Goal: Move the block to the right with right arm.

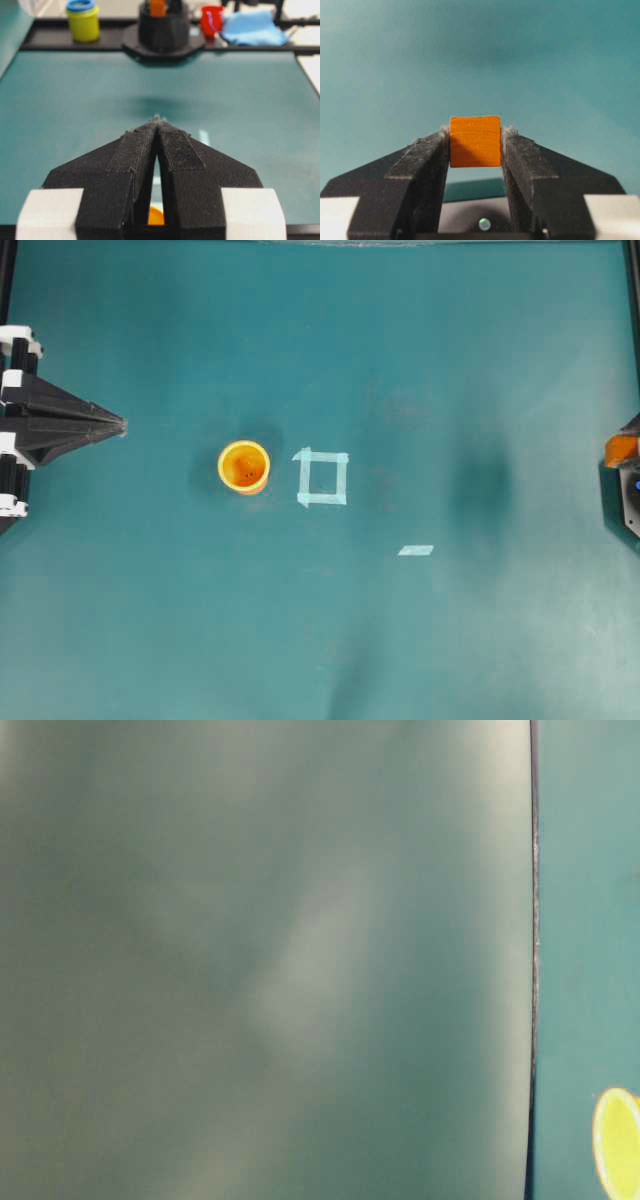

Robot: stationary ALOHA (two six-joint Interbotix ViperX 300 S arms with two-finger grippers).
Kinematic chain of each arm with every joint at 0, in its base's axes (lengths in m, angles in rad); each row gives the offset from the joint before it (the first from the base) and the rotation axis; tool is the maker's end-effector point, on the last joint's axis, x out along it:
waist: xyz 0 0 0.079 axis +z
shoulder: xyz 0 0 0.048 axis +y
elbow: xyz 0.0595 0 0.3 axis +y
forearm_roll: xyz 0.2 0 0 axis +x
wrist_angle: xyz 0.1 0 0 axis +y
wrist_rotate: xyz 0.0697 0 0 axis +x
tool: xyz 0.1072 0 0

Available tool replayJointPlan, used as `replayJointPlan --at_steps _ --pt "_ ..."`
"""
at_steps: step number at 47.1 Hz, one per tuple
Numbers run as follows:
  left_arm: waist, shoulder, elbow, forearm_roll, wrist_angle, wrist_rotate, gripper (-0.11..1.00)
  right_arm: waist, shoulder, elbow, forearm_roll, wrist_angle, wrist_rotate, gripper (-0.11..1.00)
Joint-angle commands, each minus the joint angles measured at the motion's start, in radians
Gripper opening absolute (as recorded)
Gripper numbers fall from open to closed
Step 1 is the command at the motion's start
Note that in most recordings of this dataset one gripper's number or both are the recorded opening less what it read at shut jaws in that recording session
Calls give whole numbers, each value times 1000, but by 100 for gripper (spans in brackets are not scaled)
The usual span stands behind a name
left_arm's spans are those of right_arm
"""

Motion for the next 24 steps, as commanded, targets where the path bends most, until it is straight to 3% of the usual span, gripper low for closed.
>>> replayJointPlan --at_steps 1,24 --pt "2 5 -31 3 -5 0 0 2 -12 -26 3 9 -2 40" --pt "2 6 -31 3 -5 0 0 2 -80 -26 2 64 -2 40"
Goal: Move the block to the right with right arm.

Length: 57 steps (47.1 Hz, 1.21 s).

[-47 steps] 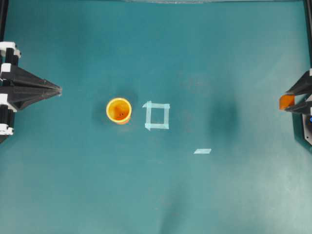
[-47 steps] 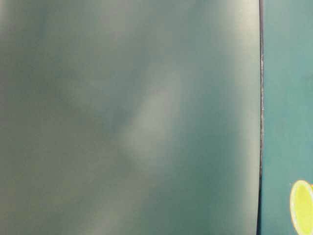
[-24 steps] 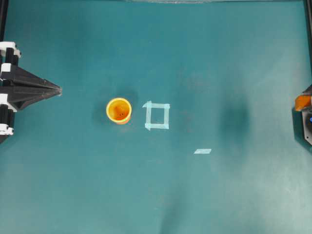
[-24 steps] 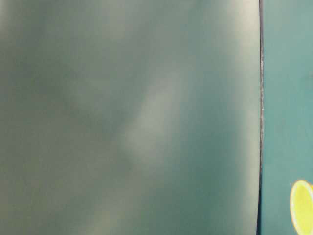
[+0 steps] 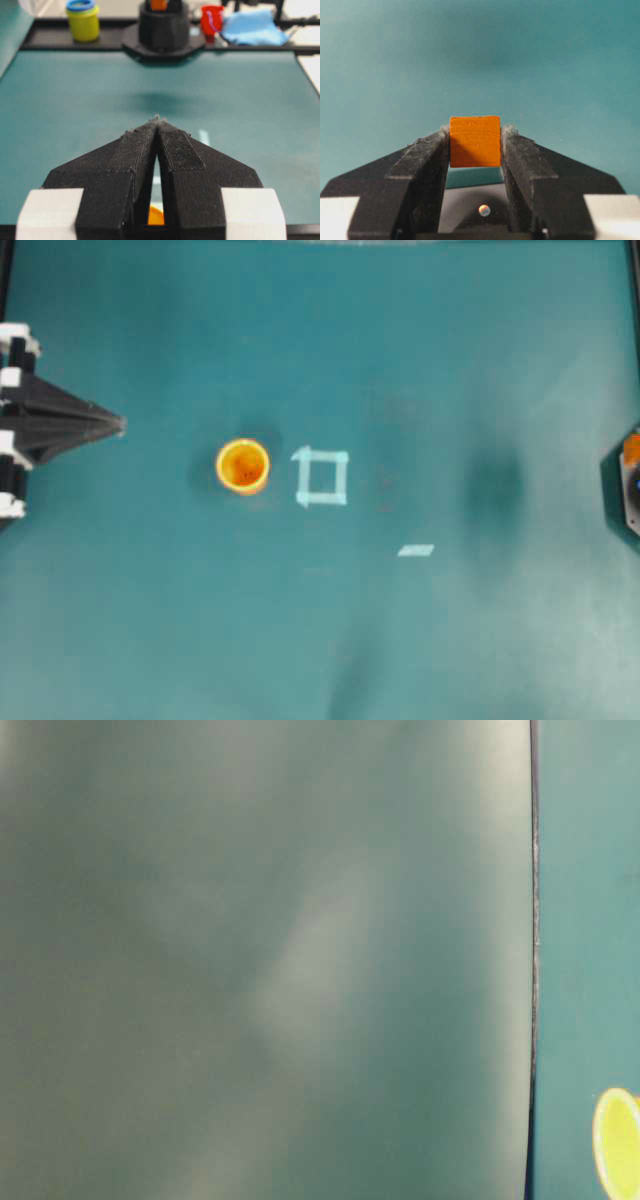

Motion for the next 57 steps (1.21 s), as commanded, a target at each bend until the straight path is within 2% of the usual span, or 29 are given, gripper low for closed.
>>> replayJointPlan --at_steps 1,57 --pt "2 8 -31 2 -5 -2 0 2 2 -26 2 3 -2 40" --pt "2 8 -31 2 5 -2 0 2 -11 -25 2 12 -2 40"
